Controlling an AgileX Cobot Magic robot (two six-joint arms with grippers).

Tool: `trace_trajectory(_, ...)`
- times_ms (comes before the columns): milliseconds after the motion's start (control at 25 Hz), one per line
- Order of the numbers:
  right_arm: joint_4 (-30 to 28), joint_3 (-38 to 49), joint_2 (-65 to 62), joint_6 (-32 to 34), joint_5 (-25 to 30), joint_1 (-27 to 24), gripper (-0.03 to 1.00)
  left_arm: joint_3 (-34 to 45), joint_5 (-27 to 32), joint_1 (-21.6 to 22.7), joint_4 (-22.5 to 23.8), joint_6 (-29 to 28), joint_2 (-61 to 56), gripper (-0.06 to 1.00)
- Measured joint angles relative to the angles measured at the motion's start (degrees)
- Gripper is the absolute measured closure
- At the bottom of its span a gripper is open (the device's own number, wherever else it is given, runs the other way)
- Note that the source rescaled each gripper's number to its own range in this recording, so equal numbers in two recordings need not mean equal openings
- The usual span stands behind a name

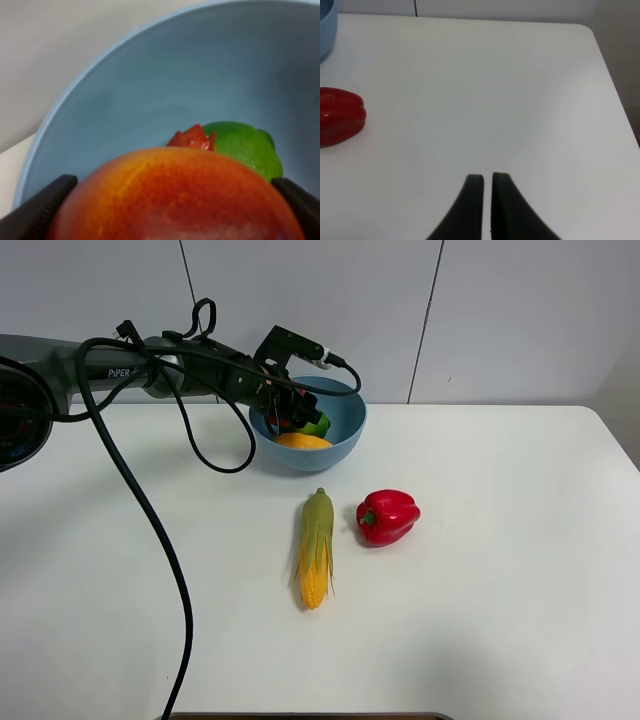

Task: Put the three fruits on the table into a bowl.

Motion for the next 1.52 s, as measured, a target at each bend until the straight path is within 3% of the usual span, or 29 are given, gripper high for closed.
trace_trajectory(240, 0.0, 0.0, 0.0, 0.0, 0.0, 0.0, 0.97, 0.0, 0.0, 0.0, -0.07, 0.0, 0.0, 0.94)
trace_trajectory(320, 0.0, 0.0, 0.0, 0.0, 0.0, 0.0, 0.97, 0.0, -0.05, 0.0, -0.07, 0.0, 0.0, 0.88)
trace_trajectory(360, 0.0, 0.0, 0.0, 0.0, 0.0, 0.0, 0.97, 0.0, -0.11, 0.0, -0.07, 0.05, 0.0, 0.8)
trace_trajectory(560, 0.0, 0.0, 0.0, 0.0, 0.0, 0.0, 0.97, 0.0, -0.48, 0.0, -0.07, 0.02, 0.0, 0.13)
trace_trajectory(640, 0.0, 0.0, 0.0, 0.0, 0.0, 0.0, 0.97, 0.0, -0.3, 0.0, -0.07, 0.02, 0.0, 0.01)
trace_trajectory(1120, 0.0, 0.0, 0.0, 0.0, 0.0, 0.0, 0.97, 0.0, 2.2, 0.0, 0.67, 0.06, -0.6, -0.03)
trace_trajectory(1520, 0.0, 0.0, 0.0, 0.0, 0.0, 0.0, 0.97, 0.0, 6.34, 0.0, 3.98, 0.26, -9.48, -0.03)
